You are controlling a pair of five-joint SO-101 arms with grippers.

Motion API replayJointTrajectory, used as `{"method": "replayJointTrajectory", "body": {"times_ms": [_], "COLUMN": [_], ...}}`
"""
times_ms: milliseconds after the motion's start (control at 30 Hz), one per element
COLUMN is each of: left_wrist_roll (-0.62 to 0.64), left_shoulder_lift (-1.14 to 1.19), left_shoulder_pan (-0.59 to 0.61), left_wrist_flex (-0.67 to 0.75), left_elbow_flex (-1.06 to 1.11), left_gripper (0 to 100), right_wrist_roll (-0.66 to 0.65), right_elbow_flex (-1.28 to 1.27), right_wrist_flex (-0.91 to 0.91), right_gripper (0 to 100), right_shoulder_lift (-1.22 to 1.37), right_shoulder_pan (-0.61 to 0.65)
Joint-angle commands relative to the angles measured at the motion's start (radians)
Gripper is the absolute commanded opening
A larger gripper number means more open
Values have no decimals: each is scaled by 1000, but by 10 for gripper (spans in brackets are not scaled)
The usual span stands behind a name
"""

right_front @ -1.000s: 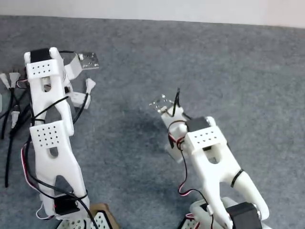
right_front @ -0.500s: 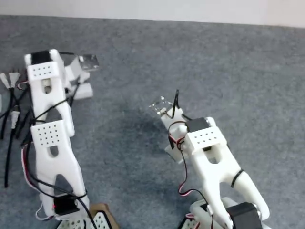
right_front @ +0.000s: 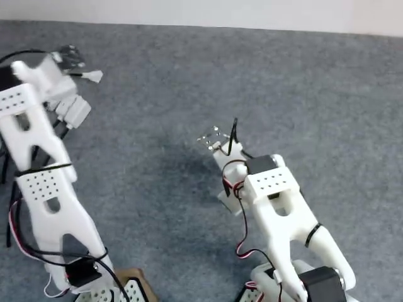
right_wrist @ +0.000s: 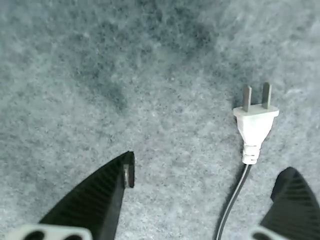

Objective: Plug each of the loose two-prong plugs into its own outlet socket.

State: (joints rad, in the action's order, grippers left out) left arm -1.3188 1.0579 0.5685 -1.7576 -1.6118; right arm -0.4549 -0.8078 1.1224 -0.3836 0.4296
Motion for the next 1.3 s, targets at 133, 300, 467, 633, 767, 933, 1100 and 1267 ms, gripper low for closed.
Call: {"method": "replayJointTrajectory", "body": {"times_ms": [133, 300, 467, 633, 767, 933, 1100, 1267], "left_wrist_roll": [69, 112, 135, 137, 167, 230, 230, 232], "left_shoulder_lift": [-219, -383, -576, -687, -693, -691, -630, -464], "left_shoulder_pan": [2, -67, -232, -466, -625, -766, -823, -825], "left_wrist_flex": [-11, -11, -11, -3, 2, 110, 169, 175], "left_elbow_flex": [13, 213, 662, 1087, 1234, 1362, 1449, 1445], "left_gripper": [5, 5, 5, 5, 5, 5, 5, 5], "right_wrist_roll": [123, 227, 230, 206, 115, 25, -72, -110], "right_elbow_flex": [13, 12, 5, 5, 4, 4, 7, 10], "right_wrist_flex": [8, 8, 8, 8, 8, 31, 44, 65], "right_gripper": [418, 418, 418, 418, 418, 418, 418, 418], "right_shoulder_lift": [-41, -41, -38, -31, -31, -31, -31, -31], "right_shoulder_pan": [-39, -154, -228, -249, -249, -262, -312, -326]}}
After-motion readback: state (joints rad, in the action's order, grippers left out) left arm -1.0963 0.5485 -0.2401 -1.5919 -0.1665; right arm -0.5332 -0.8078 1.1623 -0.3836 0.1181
